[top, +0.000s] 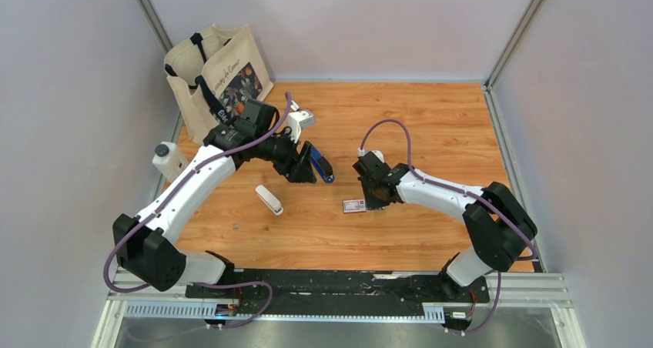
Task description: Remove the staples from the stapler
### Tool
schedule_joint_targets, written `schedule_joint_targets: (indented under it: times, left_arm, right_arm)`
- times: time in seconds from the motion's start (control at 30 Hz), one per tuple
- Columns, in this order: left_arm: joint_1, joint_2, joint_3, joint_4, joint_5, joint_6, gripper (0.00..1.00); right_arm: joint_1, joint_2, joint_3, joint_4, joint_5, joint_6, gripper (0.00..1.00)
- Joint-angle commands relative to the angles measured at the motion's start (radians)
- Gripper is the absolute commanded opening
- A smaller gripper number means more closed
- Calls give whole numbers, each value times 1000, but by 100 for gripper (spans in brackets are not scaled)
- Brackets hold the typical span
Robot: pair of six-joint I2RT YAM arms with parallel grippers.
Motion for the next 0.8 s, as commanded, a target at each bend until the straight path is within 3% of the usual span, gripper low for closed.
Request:
schedule_joint_targets:
  times: [0.0,0.77]
  left_arm:
    - [-7,-40,1,25,5,26,73]
    - [-8,-49,-3,22,9,30,73]
  right_arm:
    - [6,3,23,6,10,-14,15]
    - [6,14,17,9,-7,-36,19]
